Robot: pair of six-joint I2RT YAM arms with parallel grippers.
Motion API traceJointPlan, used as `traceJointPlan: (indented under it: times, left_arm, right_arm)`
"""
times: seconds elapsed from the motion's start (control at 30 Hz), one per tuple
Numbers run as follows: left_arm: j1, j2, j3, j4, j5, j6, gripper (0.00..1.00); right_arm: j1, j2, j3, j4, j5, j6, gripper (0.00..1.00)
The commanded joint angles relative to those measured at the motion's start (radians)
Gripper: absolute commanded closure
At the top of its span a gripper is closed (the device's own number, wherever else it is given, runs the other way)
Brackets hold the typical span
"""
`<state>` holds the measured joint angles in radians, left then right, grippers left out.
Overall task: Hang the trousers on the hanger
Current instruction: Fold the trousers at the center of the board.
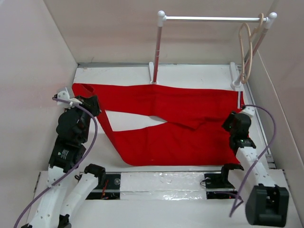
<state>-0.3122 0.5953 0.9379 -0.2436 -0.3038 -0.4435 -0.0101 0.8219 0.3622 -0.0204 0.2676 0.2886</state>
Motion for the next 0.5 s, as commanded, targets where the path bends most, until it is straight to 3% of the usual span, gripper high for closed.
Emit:
traceJointPlan:
  times: [0.0, 0.03, 0.07, 0.3, 0.47]
  left_arm:
    - [0.002, -0.063, -0.024, 0.090, 0.046, 0.015, 1.00]
    - [0.002, -0.077, -0.030, 0.084, 0.070, 0.017, 1.00]
    - [0.002, -0.087, -0.037, 0.087, 0.090, 0.025, 1.00]
    - [0.002, -0.199, -0.093, 0.130, 0.224, 0.019, 1.00]
    - [-0.051, -0.212, -0.088, 0.109, 0.172, 0.054, 1.00]
  right_arm:
    - [-0.213, -0.004, -0.048, 0.069, -0.173, 0.052, 0.46]
    - [-0.261, -0.003, -0.051, 0.073, -0.191, 0.067, 0.32]
    - [-0.325, -0.001, -0.046, 0.070, -0.200, 0.078, 0.29]
    - [-0.507, 0.060, 0.026, 0.043, -0.163, 0.113, 0.26]
    - [-0.548, 0.337, 0.171, -0.015, -0.320, 0.008, 0.22]
